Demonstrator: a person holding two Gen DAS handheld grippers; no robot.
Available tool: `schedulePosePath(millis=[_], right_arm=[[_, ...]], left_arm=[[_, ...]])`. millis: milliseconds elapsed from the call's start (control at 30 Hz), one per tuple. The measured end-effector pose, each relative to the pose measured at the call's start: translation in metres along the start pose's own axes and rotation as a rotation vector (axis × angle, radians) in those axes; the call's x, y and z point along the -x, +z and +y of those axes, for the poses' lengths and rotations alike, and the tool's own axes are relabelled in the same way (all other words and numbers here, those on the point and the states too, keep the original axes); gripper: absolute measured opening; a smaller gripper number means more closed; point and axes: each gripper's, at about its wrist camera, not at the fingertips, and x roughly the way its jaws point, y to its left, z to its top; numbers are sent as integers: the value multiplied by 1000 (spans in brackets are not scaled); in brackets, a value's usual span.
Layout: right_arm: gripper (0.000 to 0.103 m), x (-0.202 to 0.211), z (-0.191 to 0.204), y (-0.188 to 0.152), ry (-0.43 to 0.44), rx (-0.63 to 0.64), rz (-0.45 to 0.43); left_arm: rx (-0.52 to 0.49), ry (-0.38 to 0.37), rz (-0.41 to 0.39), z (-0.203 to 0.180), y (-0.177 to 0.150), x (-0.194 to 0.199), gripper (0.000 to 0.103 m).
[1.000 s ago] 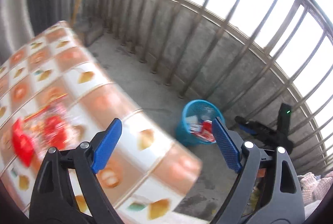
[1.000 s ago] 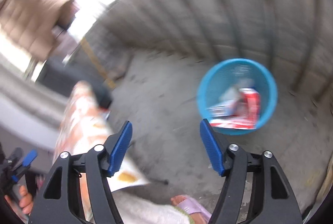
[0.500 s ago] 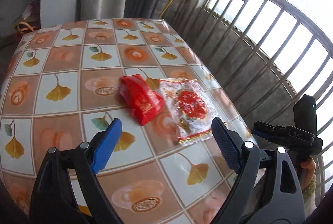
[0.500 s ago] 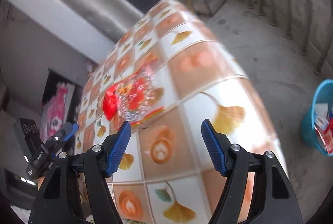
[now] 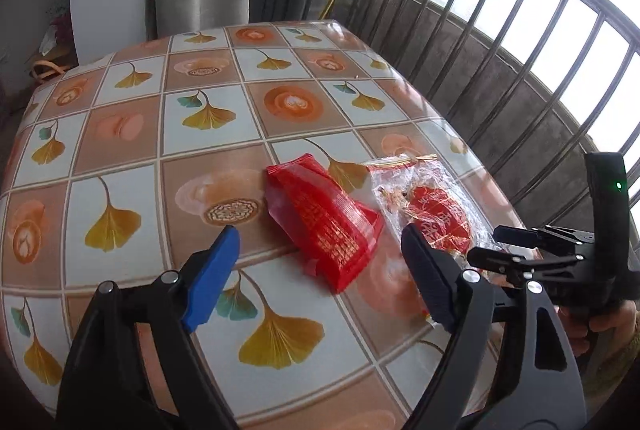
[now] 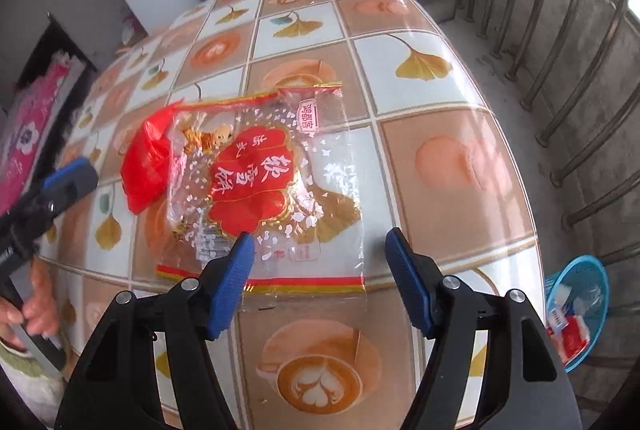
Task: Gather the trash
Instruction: 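Bring both open tools back to the red packet and clear cake packet, then close the left tool on the red packet and lift it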
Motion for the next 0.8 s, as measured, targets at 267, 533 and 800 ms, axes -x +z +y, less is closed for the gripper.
schedulePosePath(millis=[267,533,800], right_arm=[[46,-2,15,-1,-84,72,-8],[10,1,0,-4,-40,16,-15],[6,10,-20,-21,79,-60,-9]], left_arm=[[20,72,71,-3,16,-46,58],[42,158,30,2,10,-40,30],[42,147,5,14,-5,-13,15]])
